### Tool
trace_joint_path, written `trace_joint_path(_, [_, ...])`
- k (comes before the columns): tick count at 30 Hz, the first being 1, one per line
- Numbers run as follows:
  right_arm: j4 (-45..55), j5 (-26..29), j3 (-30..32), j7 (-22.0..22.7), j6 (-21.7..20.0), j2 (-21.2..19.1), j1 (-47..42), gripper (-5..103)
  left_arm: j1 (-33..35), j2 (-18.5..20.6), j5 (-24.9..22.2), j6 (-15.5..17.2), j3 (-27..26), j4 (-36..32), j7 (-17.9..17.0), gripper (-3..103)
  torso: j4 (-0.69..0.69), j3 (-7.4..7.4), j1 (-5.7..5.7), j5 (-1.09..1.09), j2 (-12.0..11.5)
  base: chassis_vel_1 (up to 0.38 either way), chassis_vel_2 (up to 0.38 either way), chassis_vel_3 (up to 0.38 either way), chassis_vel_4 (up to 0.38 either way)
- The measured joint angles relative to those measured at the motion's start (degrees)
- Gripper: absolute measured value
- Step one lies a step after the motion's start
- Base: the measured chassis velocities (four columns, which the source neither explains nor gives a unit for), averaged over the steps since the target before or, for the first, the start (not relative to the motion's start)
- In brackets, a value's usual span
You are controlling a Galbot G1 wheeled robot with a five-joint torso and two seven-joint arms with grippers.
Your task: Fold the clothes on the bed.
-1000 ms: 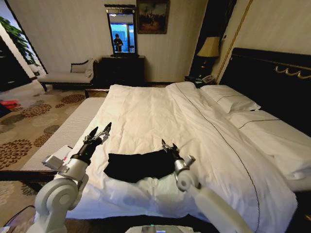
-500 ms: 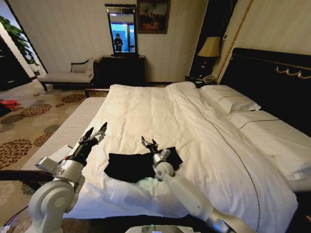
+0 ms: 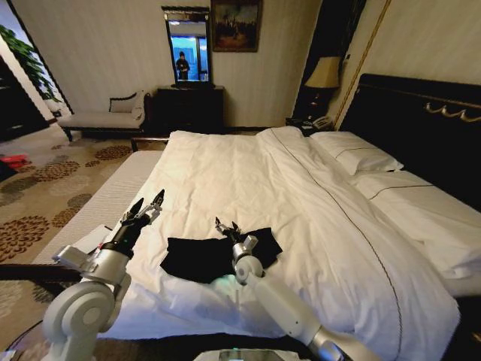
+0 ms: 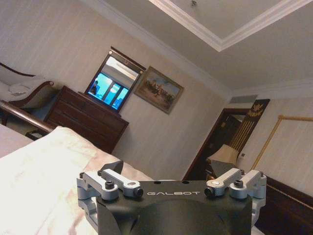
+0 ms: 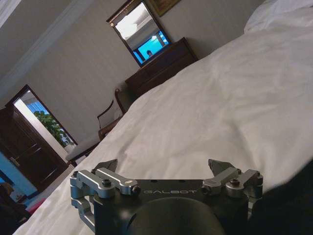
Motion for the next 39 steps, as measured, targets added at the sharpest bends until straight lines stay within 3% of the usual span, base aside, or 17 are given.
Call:
trace_joint_path(24, [16.7,-2.5,2.0,1.0,0.7,-4.7,-16.7,100,0.4,-1.3,0.9,-0.2,0.6,0.4,0.2,100,-0.01,-0.01,-0.01,0.01,0.0,0.000,0.000,0.000,0.000])
trace_joint_path(29, [20.4,-3.2,1.2,2.9,-0.7,-6.7,-19.7,100,0.9,-0.9,0.9,-0.4,0.1,0.2,0.2,100,-0.02,0.00,0.00,0.00,0.0,0.000,0.000,0.000,0.000])
trace_joint_path(35, [22.9,-4.4,0.3,3.9,-1.2,-8.0,-17.4,100,1.1,-0.8,0.9,-0.7,-0.3,0.1,0.0,100,-0.01,0.00,-0.01,0.00,0.0,0.000,0.000,0.000,0.000])
trace_joint_path(39, [21.5,-4.2,-0.8,0.5,-0.6,-8.5,-10.2,100,1.5,-0.9,0.9,-0.7,-0.2,-0.2,-0.1,100,0.00,0.00,0.00,0.00,0.0,0.000,0.000,0.000,0.000])
